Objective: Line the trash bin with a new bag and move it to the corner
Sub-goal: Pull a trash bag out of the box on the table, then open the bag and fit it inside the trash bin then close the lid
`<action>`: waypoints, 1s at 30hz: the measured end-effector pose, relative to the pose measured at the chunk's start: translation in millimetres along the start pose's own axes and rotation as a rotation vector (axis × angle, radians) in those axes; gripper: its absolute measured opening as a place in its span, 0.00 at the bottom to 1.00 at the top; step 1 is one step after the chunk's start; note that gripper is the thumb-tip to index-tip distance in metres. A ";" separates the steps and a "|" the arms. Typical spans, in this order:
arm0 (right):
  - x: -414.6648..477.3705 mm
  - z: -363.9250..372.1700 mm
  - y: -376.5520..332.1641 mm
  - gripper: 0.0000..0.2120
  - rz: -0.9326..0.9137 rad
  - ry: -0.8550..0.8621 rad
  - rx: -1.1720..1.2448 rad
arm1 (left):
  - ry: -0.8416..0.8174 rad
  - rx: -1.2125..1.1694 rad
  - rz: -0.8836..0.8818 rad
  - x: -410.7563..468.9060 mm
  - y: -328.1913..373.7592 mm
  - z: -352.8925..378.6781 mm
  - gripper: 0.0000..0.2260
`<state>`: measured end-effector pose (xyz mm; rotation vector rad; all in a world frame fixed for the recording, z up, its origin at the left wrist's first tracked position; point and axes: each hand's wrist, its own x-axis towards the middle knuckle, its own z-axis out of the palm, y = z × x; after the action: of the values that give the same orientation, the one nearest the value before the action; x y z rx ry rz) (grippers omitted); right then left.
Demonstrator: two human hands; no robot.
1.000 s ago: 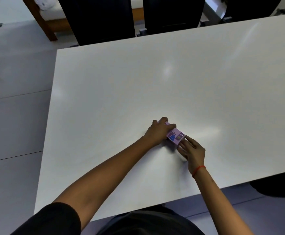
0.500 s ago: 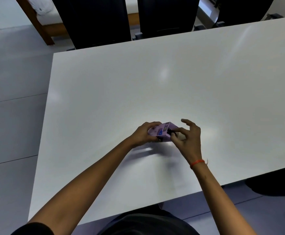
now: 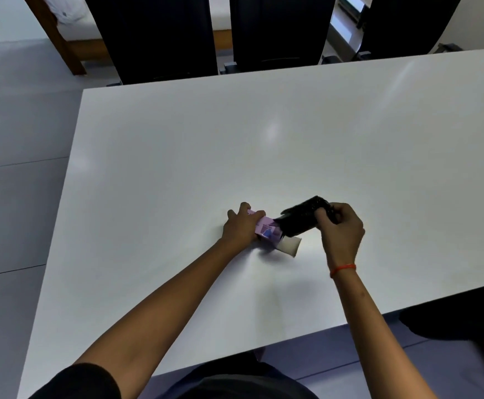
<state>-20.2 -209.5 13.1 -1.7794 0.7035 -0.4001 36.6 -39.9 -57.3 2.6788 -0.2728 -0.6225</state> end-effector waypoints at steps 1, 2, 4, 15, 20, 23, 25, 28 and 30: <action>-0.7 2.0 -3.8 0.03 0.031 0.002 0.066 | -0.057 0.033 -0.020 -0.6 1.3 -1.5 0.29; 0.0 3.9 -6.8 0.02 0.060 -0.009 0.119 | -0.081 0.047 -0.029 -1.5 2.1 -5.0 0.32; -1.7 10.9 -13.3 0.01 0.128 -0.089 0.230 | 0.047 -0.093 0.005 -14.7 2.7 -24.1 0.31; -88.4 121.2 -32.9 0.10 0.082 -0.941 0.118 | 0.625 -1.076 -0.293 -175.6 -69.0 -81.5 0.06; -169.2 140.6 -50.3 0.22 -0.329 -1.234 0.005 | 0.744 -1.203 -0.413 -261.6 -108.1 -77.4 0.06; -212.6 153.9 -52.9 0.19 -0.340 -1.637 -0.148 | 0.877 -1.291 -0.477 -314.9 -124.3 -73.5 0.08; -240.1 162.7 -42.8 0.11 -0.354 -1.638 -0.264 | 1.062 -1.429 -0.531 -362.8 -136.4 -69.0 0.10; -292.7 155.3 -39.0 0.10 -0.685 -1.413 -0.356 | 1.231 -1.404 -0.619 -428.6 -148.9 -50.2 0.12; -353.6 132.8 -52.7 0.16 -0.523 -1.612 -0.129 | 1.289 -1.297 -0.688 -467.4 -149.8 -31.1 0.13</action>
<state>-198.4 125.8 48.2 -1.7410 -0.8864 0.7580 -346.9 231.4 88.5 1.3323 1.0316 0.6642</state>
